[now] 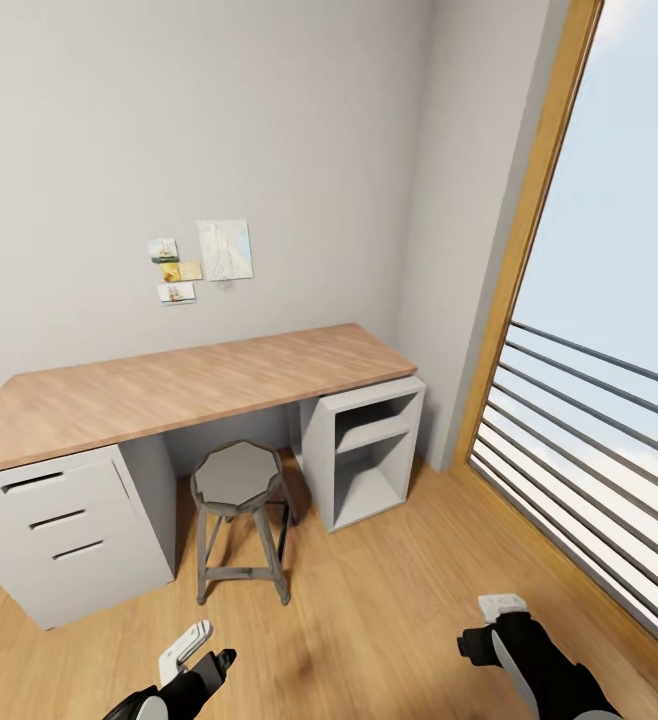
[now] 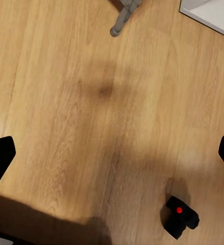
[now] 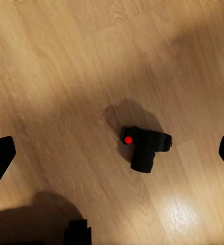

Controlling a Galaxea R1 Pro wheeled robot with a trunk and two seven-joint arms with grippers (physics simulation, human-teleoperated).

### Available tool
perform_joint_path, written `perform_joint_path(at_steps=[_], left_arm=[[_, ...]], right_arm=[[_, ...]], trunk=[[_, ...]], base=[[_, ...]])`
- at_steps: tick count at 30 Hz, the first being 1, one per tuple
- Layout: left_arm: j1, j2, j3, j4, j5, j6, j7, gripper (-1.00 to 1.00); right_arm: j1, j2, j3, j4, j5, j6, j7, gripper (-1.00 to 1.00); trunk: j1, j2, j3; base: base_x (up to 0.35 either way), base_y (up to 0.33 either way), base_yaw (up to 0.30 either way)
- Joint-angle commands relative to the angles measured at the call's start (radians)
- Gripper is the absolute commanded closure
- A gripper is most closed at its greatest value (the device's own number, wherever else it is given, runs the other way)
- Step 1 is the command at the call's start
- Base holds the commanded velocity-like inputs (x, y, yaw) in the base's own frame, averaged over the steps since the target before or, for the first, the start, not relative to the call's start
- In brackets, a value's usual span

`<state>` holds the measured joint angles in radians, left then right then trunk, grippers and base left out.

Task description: Attach the digital camera to the camera tripod in the bedroom.

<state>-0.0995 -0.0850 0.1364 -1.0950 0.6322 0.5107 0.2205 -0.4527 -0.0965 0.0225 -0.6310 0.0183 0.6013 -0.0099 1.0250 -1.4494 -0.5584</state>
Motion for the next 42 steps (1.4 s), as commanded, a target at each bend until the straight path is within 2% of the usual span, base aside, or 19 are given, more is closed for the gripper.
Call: perform_joint_path(at_steps=[1, 20, 27, 30, 33, 34, 36, 37, 42], left_arm=[[0.0, -0.001, 0.002, -0.002, 0.011, 0.005, 0.007, -1.0], [0.0, -0.002, 0.001, -0.002, 0.011, 0.005, 0.008, -1.0], [0.0, -0.003, 0.004, -0.003, 0.013, 0.007, 0.009, -1.0], [0.0, -0.005, 0.006, -0.003, 0.023, 0.01, 0.009, -1.0], [-0.001, -0.005, 0.004, -0.007, 0.059, 0.015, 0.012, -1.0], [-0.001, -0.005, 0.004, -0.007, 0.059, 0.015, 0.012, -1.0], [-0.001, -0.004, 0.003, -0.018, 0.085, 0.017, 0.015, -1.0], [-0.001, -0.001, 0.002, -0.043, 0.113, 0.021, 0.02, -1.0], [0.001, 0.001, 0.0, -0.055, 0.119, 0.024, 0.023, -1.0]], right_arm=[[0.0, 0.0, 0.002, -0.002, 0.002, 0.005, -0.001, -1.0], [-0.001, 0.0, 0.002, -0.009, 0.001, 0.005, -0.003, -1.0], [-0.001, 0.0, 0.002, -0.01, 0.0, 0.005, -0.002, -1.0], [-0.001, 0.0, 0.002, -0.01, -0.001, 0.005, 0.0, -1.0], [-0.001, 0.0, 0.002, -0.011, -0.001, 0.006, 0.001, -1.0], [-0.001, 0.0, 0.002, -0.011, -0.001, 0.006, 0.001, -1.0], [-0.001, 0.0, 0.002, -0.011, -0.001, 0.006, 0.002, -1.0], [-0.001, 0.0, 0.002, -0.011, -0.001, 0.006, 0.002, -1.0], [-0.001, 0.0, 0.002, -0.012, -0.001, 0.006, 0.003, -1.0]], trunk=[[0.0, -0.001, -0.001], [0.0, -0.001, -0.001], [0.0, -0.001, -0.001], [0.0, -0.001, -0.001], [0.0, -0.001, -0.001], [0.0, -0.001, -0.001], [0.0, -0.001, -0.001], [0.0, -0.001, -0.001], [0.0, -0.001, -0.001]], base=[[0.0, 0.0, 0.0], [0.0, 0.0, -0.002], [0.0, 0.0, -0.122], [0.0, 0.0, -0.226], [0.0, 0.0, -0.246], [0.0, 0.0, -0.252], [0.0, 0.0, -0.259], [0.0, 0.0, -0.27], [0.0, 0.0, -0.272]])
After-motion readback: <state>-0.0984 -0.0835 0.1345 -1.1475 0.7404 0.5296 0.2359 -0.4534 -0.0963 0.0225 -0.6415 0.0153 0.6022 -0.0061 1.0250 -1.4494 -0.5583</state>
